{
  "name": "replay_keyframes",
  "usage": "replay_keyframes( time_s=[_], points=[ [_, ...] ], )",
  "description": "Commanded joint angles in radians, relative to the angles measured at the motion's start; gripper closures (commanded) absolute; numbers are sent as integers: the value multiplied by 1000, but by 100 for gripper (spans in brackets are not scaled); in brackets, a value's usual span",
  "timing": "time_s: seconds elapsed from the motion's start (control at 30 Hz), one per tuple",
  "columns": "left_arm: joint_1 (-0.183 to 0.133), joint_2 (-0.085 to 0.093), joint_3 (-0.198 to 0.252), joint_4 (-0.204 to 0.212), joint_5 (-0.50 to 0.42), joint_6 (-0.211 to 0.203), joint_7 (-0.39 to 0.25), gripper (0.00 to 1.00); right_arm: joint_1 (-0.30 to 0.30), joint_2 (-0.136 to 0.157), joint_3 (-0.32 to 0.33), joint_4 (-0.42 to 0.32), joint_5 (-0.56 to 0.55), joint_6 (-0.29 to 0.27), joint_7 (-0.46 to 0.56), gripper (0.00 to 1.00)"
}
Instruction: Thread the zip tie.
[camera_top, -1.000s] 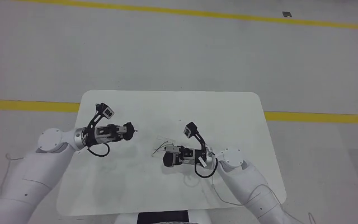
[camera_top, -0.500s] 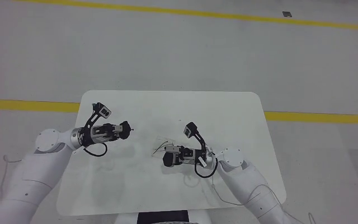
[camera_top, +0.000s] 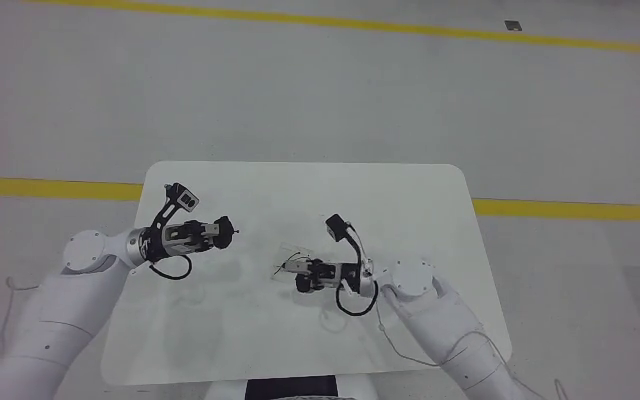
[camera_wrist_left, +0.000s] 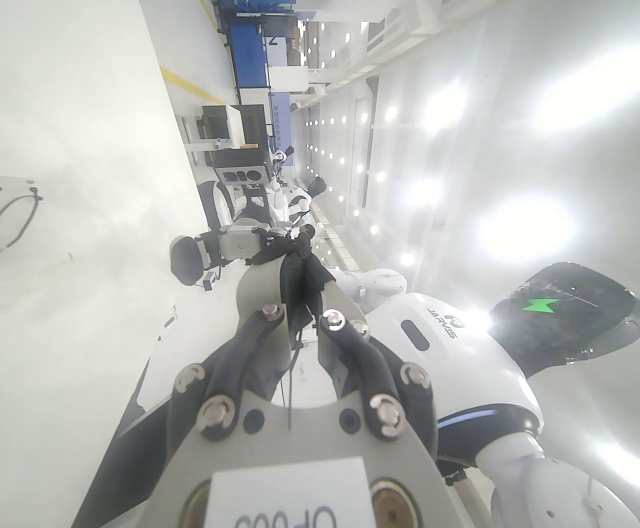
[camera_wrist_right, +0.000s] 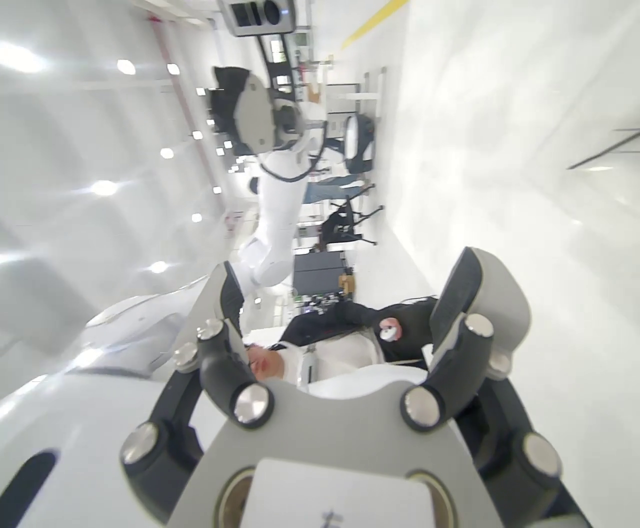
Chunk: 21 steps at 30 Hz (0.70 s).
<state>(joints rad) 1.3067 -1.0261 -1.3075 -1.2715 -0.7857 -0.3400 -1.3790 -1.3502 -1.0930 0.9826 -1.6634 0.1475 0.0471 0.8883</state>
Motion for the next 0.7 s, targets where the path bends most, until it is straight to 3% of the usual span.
replay_keyframes(
  time_s=[0.0, 0.1, 0.17, 0.4, 0.67],
  points=[
    [0, 0, 0, 0, 0, 0, 0, 100, -2, 6, -9, -84, -129, 132, -27, 0],
    [0, 0, 0, 0, 0, 0, 0, 100, 0, 11, -33, -172, -251, 251, -35, 0],
    [0, 0, 0, 0, 0, 0, 0, 100, 2, 12, -54, -208, -315, 293, -36, 0],
    [0, 0, 0, 0, 0, 0, 0, 100, 5, 3, -91, -188, -493, 293, -36, 0],
    [0, 0, 0, 0, 0, 0, 0, 100, 2, 1, -85, -191, -500, 293, -46, 0]
  ],
)
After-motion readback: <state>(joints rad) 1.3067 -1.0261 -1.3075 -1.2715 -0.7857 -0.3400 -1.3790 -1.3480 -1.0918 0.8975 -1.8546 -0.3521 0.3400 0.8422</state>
